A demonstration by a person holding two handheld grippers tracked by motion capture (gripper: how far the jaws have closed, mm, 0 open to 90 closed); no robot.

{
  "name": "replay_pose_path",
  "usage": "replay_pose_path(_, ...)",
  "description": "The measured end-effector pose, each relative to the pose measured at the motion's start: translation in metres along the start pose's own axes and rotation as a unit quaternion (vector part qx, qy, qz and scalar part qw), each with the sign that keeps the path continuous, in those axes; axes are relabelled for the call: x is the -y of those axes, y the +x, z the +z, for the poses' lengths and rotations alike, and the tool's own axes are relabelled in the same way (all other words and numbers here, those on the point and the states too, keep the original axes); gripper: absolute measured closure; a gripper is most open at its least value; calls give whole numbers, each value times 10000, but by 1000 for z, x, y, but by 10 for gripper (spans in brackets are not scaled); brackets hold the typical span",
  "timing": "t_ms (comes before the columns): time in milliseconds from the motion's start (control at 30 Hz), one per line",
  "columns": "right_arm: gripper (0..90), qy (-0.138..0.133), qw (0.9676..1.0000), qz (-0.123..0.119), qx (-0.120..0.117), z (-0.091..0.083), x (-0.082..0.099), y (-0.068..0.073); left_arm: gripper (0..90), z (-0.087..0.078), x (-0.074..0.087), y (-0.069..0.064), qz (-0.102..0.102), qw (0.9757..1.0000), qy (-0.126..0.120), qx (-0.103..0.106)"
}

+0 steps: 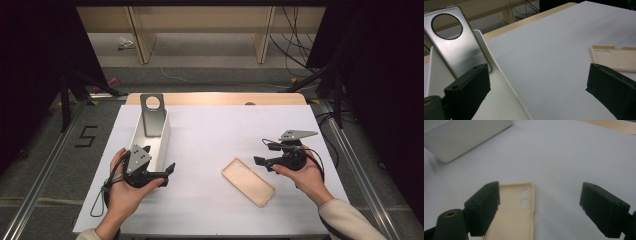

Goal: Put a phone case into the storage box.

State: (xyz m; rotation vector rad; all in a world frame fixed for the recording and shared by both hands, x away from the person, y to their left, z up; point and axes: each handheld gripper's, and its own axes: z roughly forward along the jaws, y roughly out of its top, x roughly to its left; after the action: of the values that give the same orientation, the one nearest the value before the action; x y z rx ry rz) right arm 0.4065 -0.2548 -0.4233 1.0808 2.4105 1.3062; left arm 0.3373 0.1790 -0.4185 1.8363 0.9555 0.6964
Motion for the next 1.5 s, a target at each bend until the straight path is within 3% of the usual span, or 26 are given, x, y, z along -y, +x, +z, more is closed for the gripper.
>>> replay_pose_path(167,171,33,9999,49,87,-1,0,-4,41,0,0,2,-69,10000,-28,-20)
replay_pose_path(233,208,76,9998,124,145,-2,0,-5,43,1,0,3,-112,9999,-30,-39)
replay_pose_path(267,341,221,9994,208,182,-3,0,-8,48,1,1,4,-116,9999,-18,-48)
replay_pose_path(300,341,221,9994,208,182,-3,0,-8,48,1,1,4,-131,9999,-15,-51)
replay_pose_path(333,529,519,9979,265,280,-3,2,-10,52,1,2,6,-176,9998,20,-72)
replay_pose_path(367,529,519,9979,265,280,-3,2,-10,54,1,2,6,-176,9998,20,-72)
replay_pose_path(400,678,842,9951,286,423,-3,4,-11,58,1,2,6,-212,9997,23,-84)
replay_pose_path(433,746,1008,9932,349,468,-3,6,-12,62,1,1,7,-221,9997,21,-92)
replay_pose_path(467,746,1008,9932,349,468,-3,6,-12,62,1,1,7,-216,9997,22,-97)
replay_pose_path(533,861,1375,9881,500,477,-4,8,-15,66,0,1,7,-209,9997,32,-136)
replay_pose_path(567,900,1643,9838,550,463,-4,10,-16,70,0,1,7,-212,9997,31,-143)
replay_pose_path(600,900,1803,9811,548,430,-4,10,-15,70,1,1,7,-180,9997,29,-160)
replay_pose_path(633,900,1803,9811,548,430,-4,10,-15,72,1,1,7,-180,9997,29,-160)
replay_pose_path(700,900,2051,9766,466,458,-1,11,-13,73,1,1,6,-182,9997,35,-162)
replay_pose_path(767,900,2348,9701,414,466,4,12,-11,74,1,1,6,-186,9997,55,-139)
replay_pose_path(800,900,2582,9646,303,440,8,14,-8,75,1,2,6,-182,9997,60,-138)
replay_pose_path(833,900,2582,9646,303,440,8,14,-8,75,2,1,6,-176,9997,60,-139)
replay_pose_path(867,900,2732,9608,214,415,12,15,-5,77,2,1,6,-161,9998,53,-139)
replay_pose_path(900,900,2732,9608,214,415,12,15,-5,77,2,1,6,-151,9998,55,-141)
replay_pose_path(1000,900,2990,9534,121,377,15,17,-1,77,2,1,6,-151,9998,62,-141)
replay_pose_path(1067,900,3036,9521,111,360,16,18,-1,78,2,1,6,-140,9998,63,-137)
replay_pose_path(1333,900,3410,9398,17,243,21,22,6,80,3,1,4,-138,9998,68,-110)
replay_pose_path(1500,900,3521,9359,-106,63,24,23,12,80,3,1,4,-129,9998,73,-97)
